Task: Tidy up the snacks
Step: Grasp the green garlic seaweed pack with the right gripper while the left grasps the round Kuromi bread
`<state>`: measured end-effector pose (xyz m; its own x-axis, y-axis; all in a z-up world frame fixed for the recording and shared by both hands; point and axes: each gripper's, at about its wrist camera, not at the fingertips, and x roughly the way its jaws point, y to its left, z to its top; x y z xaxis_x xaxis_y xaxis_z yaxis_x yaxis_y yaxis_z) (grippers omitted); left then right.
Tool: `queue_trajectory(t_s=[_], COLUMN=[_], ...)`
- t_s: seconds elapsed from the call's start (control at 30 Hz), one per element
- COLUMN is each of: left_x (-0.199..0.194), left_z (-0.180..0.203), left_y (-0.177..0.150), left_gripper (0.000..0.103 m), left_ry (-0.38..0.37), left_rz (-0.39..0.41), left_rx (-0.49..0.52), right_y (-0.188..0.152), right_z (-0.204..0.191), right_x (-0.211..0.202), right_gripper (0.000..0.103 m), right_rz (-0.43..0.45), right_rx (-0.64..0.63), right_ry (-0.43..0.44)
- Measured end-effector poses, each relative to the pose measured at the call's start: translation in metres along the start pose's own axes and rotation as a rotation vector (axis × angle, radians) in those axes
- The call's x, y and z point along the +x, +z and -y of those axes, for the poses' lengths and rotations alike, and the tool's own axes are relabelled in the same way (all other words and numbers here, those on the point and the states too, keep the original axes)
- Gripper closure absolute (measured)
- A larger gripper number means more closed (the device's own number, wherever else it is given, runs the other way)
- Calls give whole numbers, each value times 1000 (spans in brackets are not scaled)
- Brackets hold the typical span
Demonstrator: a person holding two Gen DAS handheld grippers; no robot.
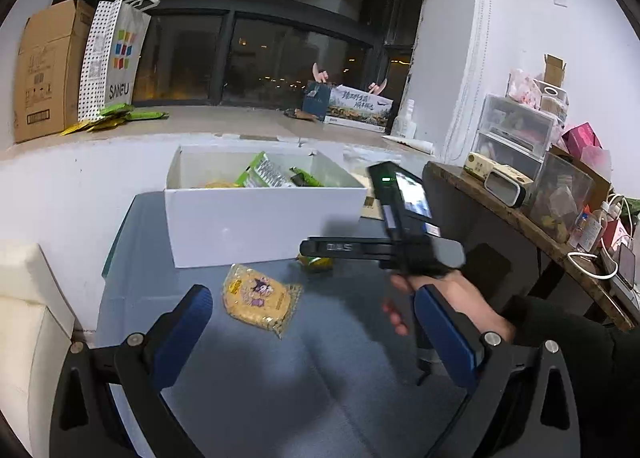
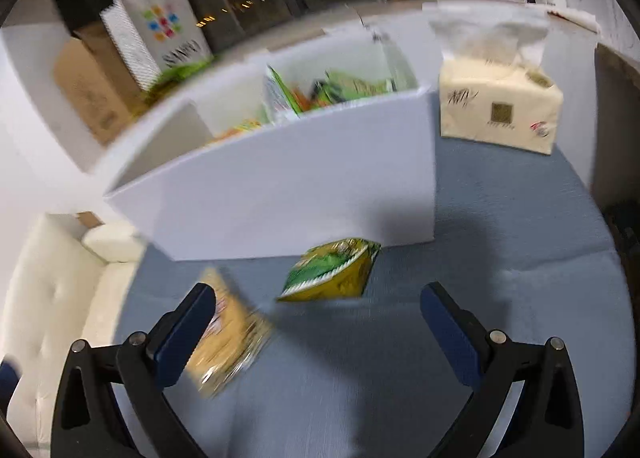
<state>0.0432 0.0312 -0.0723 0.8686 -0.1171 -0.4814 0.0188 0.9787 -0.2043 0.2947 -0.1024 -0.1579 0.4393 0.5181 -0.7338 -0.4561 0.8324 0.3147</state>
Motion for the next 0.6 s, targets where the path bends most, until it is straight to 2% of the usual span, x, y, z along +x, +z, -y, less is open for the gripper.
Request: queue_trajectory(t_s=[0.07,0.2,0.23,0.27,0.33,0.43,0.6], left_x=[3,5,5,5,7,12,32], left_z=[-4,-10,-11,-12,-12,-11,-10], left_y=[-3,-7,-8,-9,-10,-12,-11], left_gripper=[0,0,0,0,0,0,0], left_ry=[8,16,18,16,17,20,31], left_rz=[-13,-27,-26,-30,-37,-54,-104], left_rx=[-5,-20,-21,-21,-20,-12,14], right_y=[4,6,5,5,3,-2,-11], right_z=[-6,-13,-13,-13,-18,-18,-22], right_x=[18,37,43,48,46,42,14], right_gripper=[0,3,13,36,48,52,52], right_rz=[-16,-34,-58,-84,-72,-82,-48], right_rx=[-18,-42,-46,-46,-98,-111,-165], right_ry=[-58,-118,-123,-117,-164,-116,-37])
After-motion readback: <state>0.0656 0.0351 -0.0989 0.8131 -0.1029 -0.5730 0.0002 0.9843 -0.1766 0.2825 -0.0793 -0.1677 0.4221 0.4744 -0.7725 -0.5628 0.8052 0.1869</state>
